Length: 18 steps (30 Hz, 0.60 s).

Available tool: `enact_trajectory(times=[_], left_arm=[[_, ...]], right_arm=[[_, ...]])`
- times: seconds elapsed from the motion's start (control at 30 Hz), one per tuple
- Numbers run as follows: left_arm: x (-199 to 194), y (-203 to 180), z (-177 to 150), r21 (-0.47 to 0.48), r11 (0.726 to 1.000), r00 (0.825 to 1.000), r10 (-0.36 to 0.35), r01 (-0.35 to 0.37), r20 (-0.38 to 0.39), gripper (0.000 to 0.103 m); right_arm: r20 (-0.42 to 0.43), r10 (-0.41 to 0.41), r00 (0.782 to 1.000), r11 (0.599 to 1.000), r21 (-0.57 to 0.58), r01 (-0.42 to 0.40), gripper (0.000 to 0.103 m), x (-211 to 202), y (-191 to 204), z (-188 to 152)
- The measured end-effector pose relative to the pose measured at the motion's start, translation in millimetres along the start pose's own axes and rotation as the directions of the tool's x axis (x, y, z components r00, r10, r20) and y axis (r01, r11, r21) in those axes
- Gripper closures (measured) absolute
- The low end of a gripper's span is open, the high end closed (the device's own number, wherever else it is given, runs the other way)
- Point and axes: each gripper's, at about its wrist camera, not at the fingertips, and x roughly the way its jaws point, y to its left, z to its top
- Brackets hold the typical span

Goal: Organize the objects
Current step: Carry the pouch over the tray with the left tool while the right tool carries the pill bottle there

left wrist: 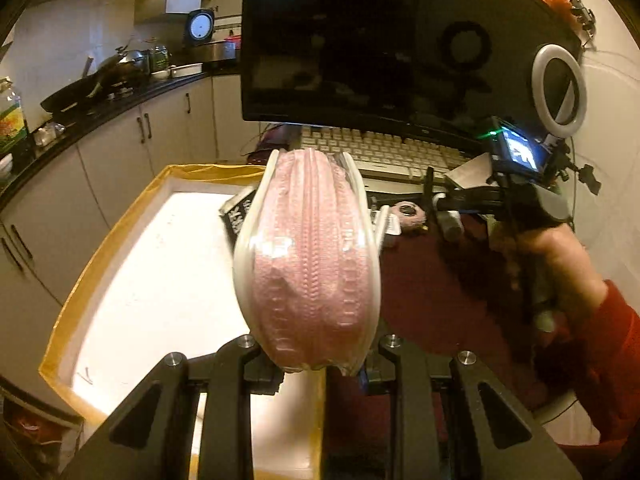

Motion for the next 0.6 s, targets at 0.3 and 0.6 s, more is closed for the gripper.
enact_trajectory(times=[0.3,0.6], left_arm=[[-12,8,-2,-0.001,1.0,0.999,0.023,-0.023,0.022,0.078],[-12,43,2,-0.074,0.997,0.999,0.039,-0.038,0.011,0.078]], right_arm=[[-0.082,0.055,0.995,0.985,-0.157,-0.067,0.067,-13,18,-19],[-0.153,0.191,0.97,0.953,-0.207,-0.22,0.066,-28,19,-41]])
